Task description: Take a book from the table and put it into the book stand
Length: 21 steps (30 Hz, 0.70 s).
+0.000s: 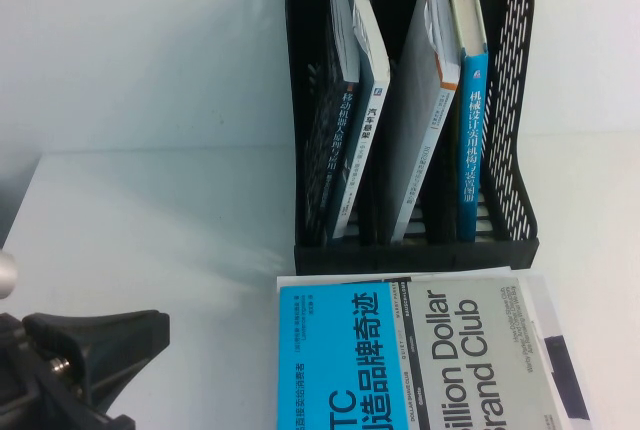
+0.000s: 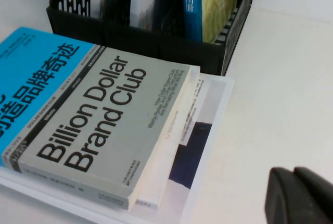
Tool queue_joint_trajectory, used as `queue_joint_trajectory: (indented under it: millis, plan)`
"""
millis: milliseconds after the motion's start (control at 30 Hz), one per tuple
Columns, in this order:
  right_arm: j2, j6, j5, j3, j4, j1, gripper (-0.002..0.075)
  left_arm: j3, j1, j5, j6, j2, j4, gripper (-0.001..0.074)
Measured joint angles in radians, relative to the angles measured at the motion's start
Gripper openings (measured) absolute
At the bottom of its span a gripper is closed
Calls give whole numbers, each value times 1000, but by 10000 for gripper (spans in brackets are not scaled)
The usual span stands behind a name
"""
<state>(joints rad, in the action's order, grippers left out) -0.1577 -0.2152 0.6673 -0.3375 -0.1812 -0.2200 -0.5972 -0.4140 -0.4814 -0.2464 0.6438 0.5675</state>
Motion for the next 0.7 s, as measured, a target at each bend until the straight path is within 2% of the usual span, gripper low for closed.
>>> queue_joint_trajectory:
  millis: [233,400,533,700]
  plan:
    - [0,0,0,0,-2,0,-3,0,22,-24,-12,-49,2,-2]
    - [0,0,0,2,-2,0,-3,15,163,-29,-18,-192,-37,-2]
    - [0,0,0,2,-2,0,-3,114,301,68,-18,-312,-38,-2]
    - [0,0,0,2,-2,0,-3,331,354,261,-20,-447,4,-2]
